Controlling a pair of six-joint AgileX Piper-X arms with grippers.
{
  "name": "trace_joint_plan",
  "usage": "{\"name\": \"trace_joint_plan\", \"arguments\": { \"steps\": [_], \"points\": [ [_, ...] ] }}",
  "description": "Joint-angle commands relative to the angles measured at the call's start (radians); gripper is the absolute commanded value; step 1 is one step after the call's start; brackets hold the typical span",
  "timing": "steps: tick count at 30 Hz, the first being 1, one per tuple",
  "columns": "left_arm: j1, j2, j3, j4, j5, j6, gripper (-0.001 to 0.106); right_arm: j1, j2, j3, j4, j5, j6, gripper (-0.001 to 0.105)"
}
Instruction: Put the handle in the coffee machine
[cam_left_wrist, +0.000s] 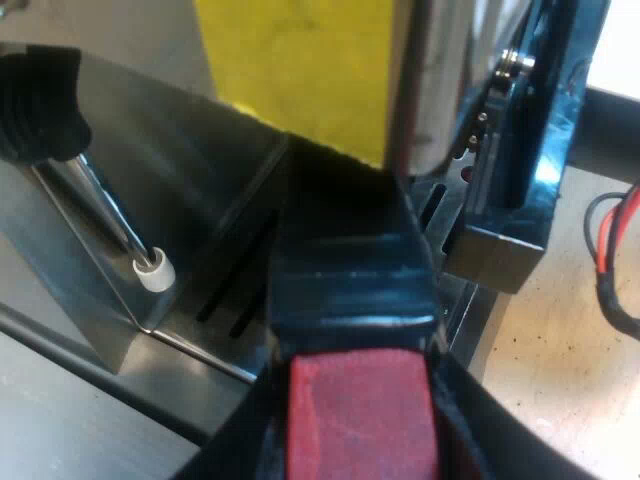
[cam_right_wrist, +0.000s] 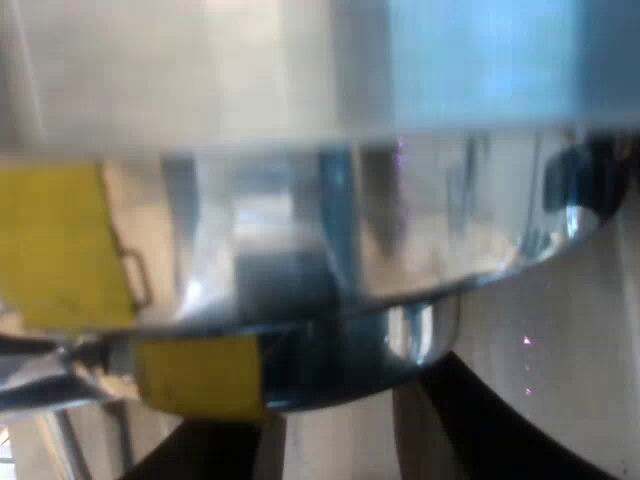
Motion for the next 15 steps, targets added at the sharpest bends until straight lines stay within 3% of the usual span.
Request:
{"name": "trace_joint_plan", "arguments": {
  "steps": [1, 15],
  "points": [
    [0.005, -0.026, -0.025, -0.011, 0.095, 0.005, 0.000, -0.004, -0.004, -0.008, -0.041, -0.019, -0.016, 0.029],
    [0.005, -0.026, -0.025, 0.043, 0.095, 0.007, 0.000, -0.006, -0.004, -0.012, -0.161, -0.054, -0.090, 0.029]
  ]
}}
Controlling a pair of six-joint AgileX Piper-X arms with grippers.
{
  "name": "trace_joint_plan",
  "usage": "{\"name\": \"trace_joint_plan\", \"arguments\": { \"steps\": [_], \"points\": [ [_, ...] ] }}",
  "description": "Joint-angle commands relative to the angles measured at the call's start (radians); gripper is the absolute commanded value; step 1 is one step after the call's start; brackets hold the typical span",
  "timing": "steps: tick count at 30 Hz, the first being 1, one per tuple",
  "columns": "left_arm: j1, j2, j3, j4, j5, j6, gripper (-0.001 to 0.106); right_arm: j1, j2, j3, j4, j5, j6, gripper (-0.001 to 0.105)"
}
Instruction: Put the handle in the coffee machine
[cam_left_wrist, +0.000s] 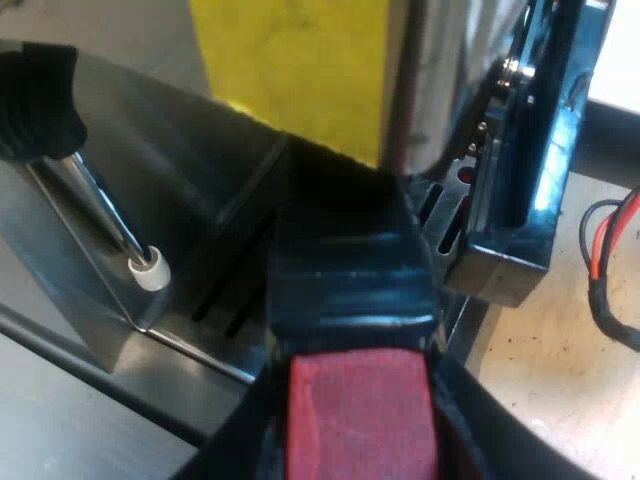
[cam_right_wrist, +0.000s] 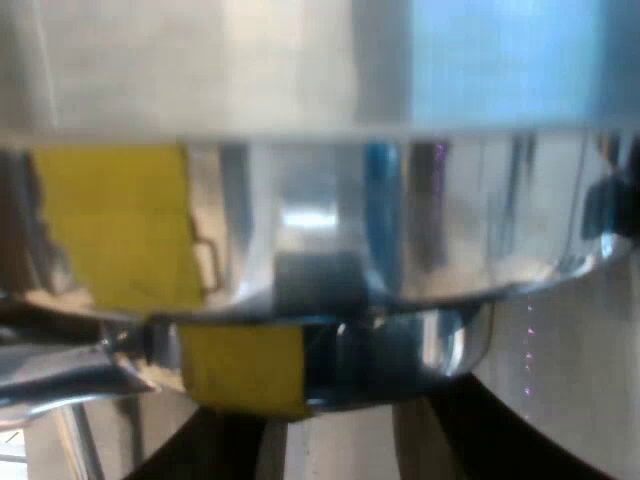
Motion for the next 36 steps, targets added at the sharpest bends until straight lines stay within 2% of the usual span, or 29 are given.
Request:
{"name": "trace_joint_plan", "arguments": {
  "steps": [1, 7, 9, 12, 15, 16, 17, 19, 21, 25, 36],
  "points": [
    [0.005, -0.026, -0.021, 0.030, 0.094, 0.012, 0.000, -0.008, -0.018, -0.012, -0.093, -0.016, -0.011, 0.029],
    [0.005, -0.026, -0.021, 0.037, 0.094, 0.046, 0.002, -0.015, -0.018, -0.012, -0.138, -0.016, -0.011, 0.029],
    [0.005, -0.026, -0.021, 0.037, 0.094, 0.046, 0.014, -0.015, -0.018, -0.012, -0.140, -0.016, -0.011, 0.029],
    [0.005, -0.026, -0.021, 0.037, 0.094, 0.046, 0.048, -0.015, -0.018, -0.012, -0.140, -0.016, -0.011, 0.029],
    [0.005, -0.026, -0.021, 0.037, 0.094, 0.046, 0.050, -0.015, -0.018, -0.012, -0.140, -0.016, -0.011, 0.029],
    [0.005, -0.026, -0.021, 0.037, 0.094, 0.046, 0.064, -0.015, -0.018, -0.012, -0.140, -0.016, -0.011, 0.029],
    [0.005, -0.026, -0.021, 0.037, 0.094, 0.048, 0.070, -0.015, -0.018, -0.012, -0.140, -0.016, -0.011, 0.029],
    [0.005, -0.026, -0.021, 0.037, 0.091, 0.047, 0.061, -0.015, -0.018, -0.012, -0.140, -0.016, -0.011, 0.029],
    [0.005, -0.026, -0.021, 0.037, 0.069, 0.047, 0.058, -0.015, -0.018, -0.012, -0.140, -0.016, -0.011, 0.029],
    [0.008, -0.026, -0.021, 0.044, 0.035, 0.047, 0.058, -0.015, -0.018, -0.012, -0.142, -0.016, -0.011, 0.029],
    [0.021, -0.093, -0.031, 0.110, 0.041, 0.047, 0.058, -0.015, -0.018, -0.012, -0.142, -0.016, -0.011, 0.029]
  ]
}}
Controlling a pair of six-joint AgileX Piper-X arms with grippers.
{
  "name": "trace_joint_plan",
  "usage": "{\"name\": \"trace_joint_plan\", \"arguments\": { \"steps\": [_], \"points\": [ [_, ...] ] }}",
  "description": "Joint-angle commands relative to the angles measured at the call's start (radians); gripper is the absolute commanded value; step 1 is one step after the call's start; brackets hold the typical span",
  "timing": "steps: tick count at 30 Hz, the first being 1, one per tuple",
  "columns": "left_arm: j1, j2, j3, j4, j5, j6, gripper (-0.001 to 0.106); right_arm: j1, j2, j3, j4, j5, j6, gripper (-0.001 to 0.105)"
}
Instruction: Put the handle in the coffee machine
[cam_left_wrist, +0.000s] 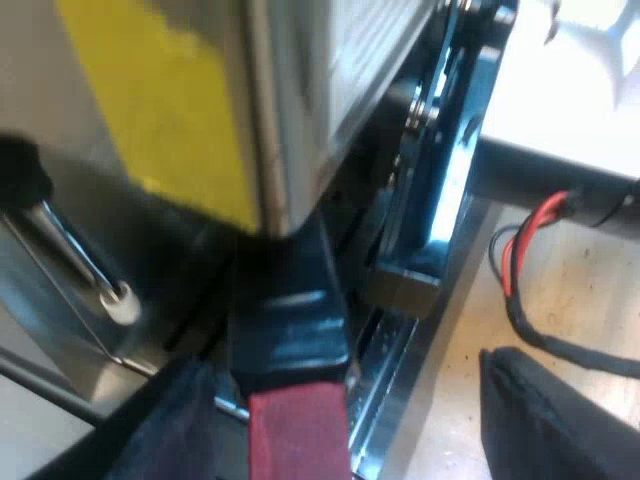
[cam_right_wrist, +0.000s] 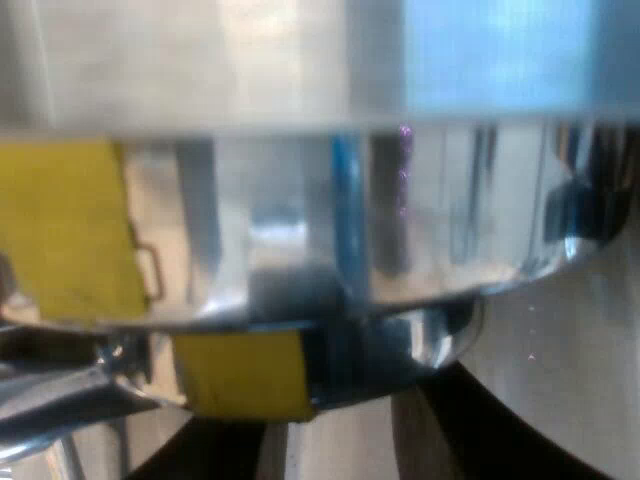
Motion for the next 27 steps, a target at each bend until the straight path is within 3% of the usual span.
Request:
{"name": "trace_joint_plan", "arguments": {
  "steps": [1, 5, 8, 10, 14, 18, 20, 27],
  "points": [
    [0.024, -0.013, -0.027, 0.038, 0.008, 0.003, 0.058, -0.004, -0.030, -0.014, -0.100, -0.009, -0.003, 0.029],
    [0.094, -0.022, -0.056, 0.070, 0.053, 0.003, 0.048, -0.004, -0.030, -0.014, -0.100, -0.009, -0.003, 0.029],
    [0.146, -0.028, -0.073, 0.070, 0.055, 0.003, 0.022, -0.004, -0.030, -0.014, -0.100, -0.009, -0.003, 0.029],
    [0.160, -0.028, -0.074, 0.055, 0.008, 0.005, -0.001, -0.004, -0.030, -0.014, -0.102, -0.009, -0.003, 0.029],
    [0.144, 0.003, -0.074, 0.019, -0.130, 0.007, 0.000, -0.004, -0.030, -0.014, -0.107, -0.009, -0.003, 0.029],
    [0.123, 0.043, -0.074, 0.017, -0.148, 0.007, 0.000, -0.004, -0.030, -0.014, -0.114, -0.009, -0.003, 0.029],
    [0.098, 0.096, -0.074, 0.018, -0.191, 0.007, 0.000, -0.004, -0.030, -0.014, -0.114, -0.009, -0.003, 0.029],
    [0.072, 0.121, -0.074, 0.040, -0.168, 0.014, 0.000, -0.004, -0.030, -0.014, -0.114, -0.009, -0.003, 0.029]
  ]
}}
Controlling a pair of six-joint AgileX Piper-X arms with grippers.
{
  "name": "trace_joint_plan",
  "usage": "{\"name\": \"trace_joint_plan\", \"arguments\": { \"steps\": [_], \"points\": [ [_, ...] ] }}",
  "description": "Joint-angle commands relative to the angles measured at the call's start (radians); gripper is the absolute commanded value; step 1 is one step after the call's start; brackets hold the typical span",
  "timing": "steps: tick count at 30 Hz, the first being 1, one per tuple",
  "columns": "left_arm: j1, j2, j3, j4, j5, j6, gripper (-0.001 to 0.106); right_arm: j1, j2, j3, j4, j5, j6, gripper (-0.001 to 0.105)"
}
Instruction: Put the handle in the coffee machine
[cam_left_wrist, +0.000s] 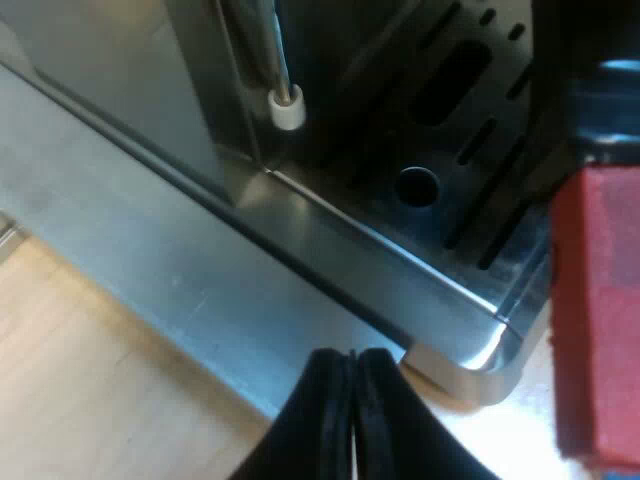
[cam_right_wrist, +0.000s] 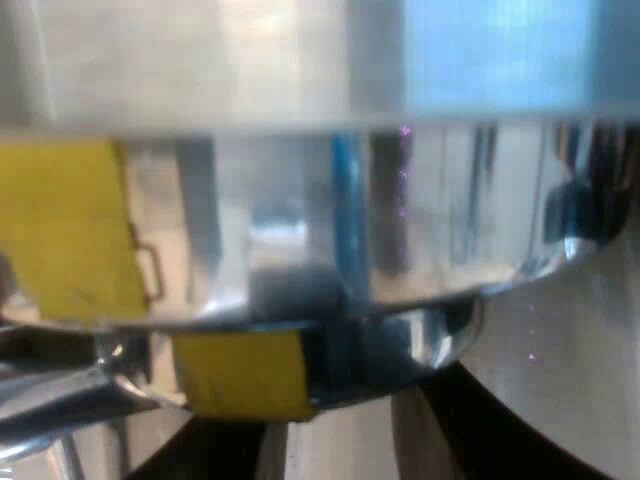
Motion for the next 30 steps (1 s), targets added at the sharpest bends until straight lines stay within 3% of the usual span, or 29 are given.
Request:
{"name": "trace_joint_plan", "arguments": {
  "steps": [1, 9, 12, 17, 30],
  "points": [
    [-0.021, -0.013, -0.007, 0.032, 0.036, 0.035, 0.000, -0.004, -0.030, -0.014, -0.111, -0.009, -0.002, 0.029],
    [-0.084, -0.023, -0.007, 0.137, 0.049, 0.127, 0.000, -0.004, -0.030, -0.014, -0.111, -0.009, -0.002, 0.029],
    [-0.089, -0.055, -0.007, 0.162, 0.063, 0.129, 0.000, -0.004, -0.030, -0.014, -0.111, -0.009, -0.002, 0.029],
    [-0.099, -0.076, -0.005, 0.245, 0.150, 0.117, 0.000, -0.004, -0.030, -0.014, -0.111, -0.009, -0.002, 0.029],
    [-0.211, -0.078, 0.028, 0.251, 0.152, 0.114, 0.000, -0.004, -0.030, -0.014, -0.111, -0.009, -0.002, 0.029]
  ]
}}
